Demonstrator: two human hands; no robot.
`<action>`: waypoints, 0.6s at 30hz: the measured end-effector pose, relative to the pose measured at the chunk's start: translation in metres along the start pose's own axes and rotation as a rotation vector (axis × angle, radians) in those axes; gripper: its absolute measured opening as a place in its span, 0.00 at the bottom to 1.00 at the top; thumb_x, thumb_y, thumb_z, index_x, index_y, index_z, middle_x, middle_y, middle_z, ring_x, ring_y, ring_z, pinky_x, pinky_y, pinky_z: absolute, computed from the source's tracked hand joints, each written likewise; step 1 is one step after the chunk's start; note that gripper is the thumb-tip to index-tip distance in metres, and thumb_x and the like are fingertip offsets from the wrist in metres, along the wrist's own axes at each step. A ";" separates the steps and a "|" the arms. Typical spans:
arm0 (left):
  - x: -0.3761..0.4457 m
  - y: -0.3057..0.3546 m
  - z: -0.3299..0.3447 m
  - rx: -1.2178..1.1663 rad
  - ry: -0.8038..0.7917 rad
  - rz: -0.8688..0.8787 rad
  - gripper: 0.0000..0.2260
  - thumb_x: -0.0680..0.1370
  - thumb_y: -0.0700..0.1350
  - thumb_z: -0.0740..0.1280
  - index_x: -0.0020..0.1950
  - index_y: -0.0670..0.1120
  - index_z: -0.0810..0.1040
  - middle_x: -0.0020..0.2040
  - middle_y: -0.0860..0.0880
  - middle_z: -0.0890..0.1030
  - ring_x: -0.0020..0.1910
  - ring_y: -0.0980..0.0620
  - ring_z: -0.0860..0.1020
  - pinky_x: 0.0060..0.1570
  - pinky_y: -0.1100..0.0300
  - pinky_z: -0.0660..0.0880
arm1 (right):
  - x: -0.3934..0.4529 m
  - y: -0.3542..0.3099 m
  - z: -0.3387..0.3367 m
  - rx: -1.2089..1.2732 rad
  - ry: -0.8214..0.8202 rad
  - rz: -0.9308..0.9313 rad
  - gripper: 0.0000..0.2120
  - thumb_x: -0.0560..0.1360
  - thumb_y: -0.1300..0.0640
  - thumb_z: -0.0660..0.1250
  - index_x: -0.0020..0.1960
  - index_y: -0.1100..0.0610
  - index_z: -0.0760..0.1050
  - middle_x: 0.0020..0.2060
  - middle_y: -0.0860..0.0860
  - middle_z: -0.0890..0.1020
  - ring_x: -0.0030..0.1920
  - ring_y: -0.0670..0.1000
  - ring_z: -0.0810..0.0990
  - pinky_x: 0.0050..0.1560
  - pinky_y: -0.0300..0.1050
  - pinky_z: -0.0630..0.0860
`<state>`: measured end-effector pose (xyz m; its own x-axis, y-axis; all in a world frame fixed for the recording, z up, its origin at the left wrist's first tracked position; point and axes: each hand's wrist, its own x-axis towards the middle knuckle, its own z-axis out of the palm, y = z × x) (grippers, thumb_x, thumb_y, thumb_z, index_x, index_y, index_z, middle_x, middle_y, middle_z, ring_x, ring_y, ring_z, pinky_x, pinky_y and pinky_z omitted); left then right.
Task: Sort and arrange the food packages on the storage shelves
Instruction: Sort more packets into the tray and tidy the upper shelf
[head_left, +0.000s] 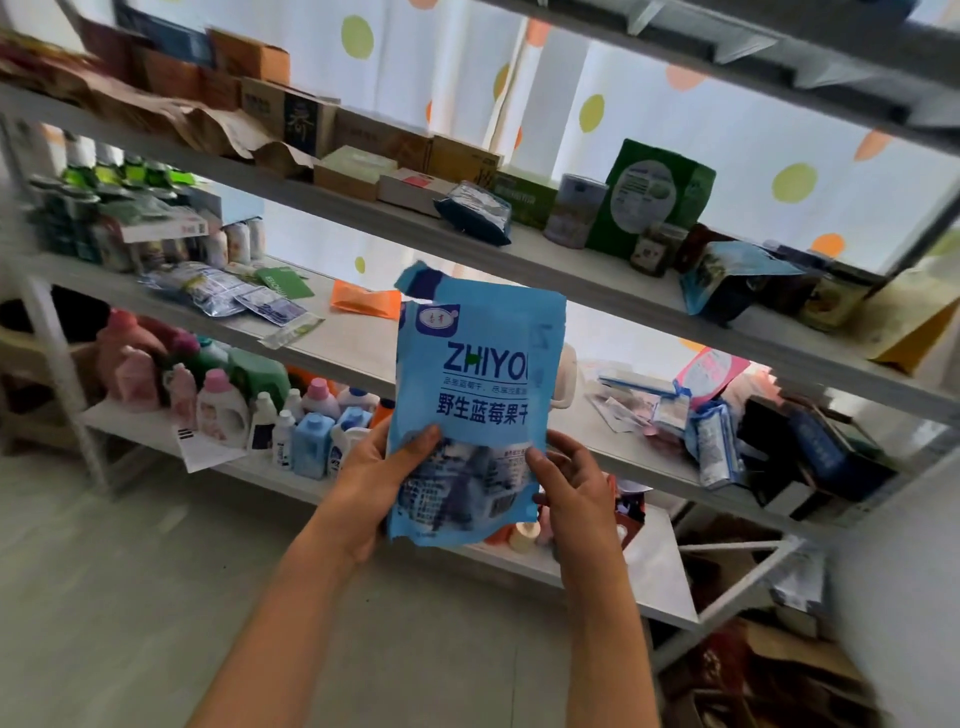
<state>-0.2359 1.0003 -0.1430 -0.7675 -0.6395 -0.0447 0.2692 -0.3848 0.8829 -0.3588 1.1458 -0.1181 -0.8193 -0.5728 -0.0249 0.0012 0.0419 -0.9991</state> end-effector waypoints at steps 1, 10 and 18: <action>-0.001 0.000 0.001 0.014 0.013 0.011 0.19 0.74 0.49 0.70 0.64 0.46 0.77 0.56 0.44 0.85 0.53 0.42 0.84 0.53 0.44 0.80 | -0.002 0.000 0.000 -0.011 0.018 0.001 0.11 0.81 0.53 0.65 0.64 0.48 0.74 0.51 0.49 0.84 0.50 0.49 0.84 0.33 0.36 0.79; -0.013 -0.004 0.012 0.187 0.044 0.091 0.10 0.78 0.57 0.62 0.56 0.57 0.78 0.50 0.56 0.86 0.49 0.54 0.84 0.45 0.55 0.81 | -0.005 0.008 -0.006 0.008 0.168 -0.008 0.06 0.83 0.58 0.64 0.51 0.50 0.78 0.49 0.50 0.84 0.44 0.45 0.83 0.31 0.34 0.78; -0.014 -0.014 0.018 0.402 0.064 0.162 0.07 0.82 0.49 0.61 0.51 0.62 0.75 0.50 0.61 0.79 0.51 0.63 0.75 0.42 0.66 0.72 | -0.005 0.033 -0.028 0.077 0.301 0.015 0.06 0.81 0.62 0.66 0.49 0.54 0.81 0.49 0.53 0.86 0.52 0.51 0.84 0.45 0.38 0.81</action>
<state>-0.2395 1.0267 -0.1457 -0.6927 -0.7153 0.0919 0.1257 0.0058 0.9921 -0.3707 1.1730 -0.1496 -0.9519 -0.3038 -0.0404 0.0488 -0.0198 -0.9986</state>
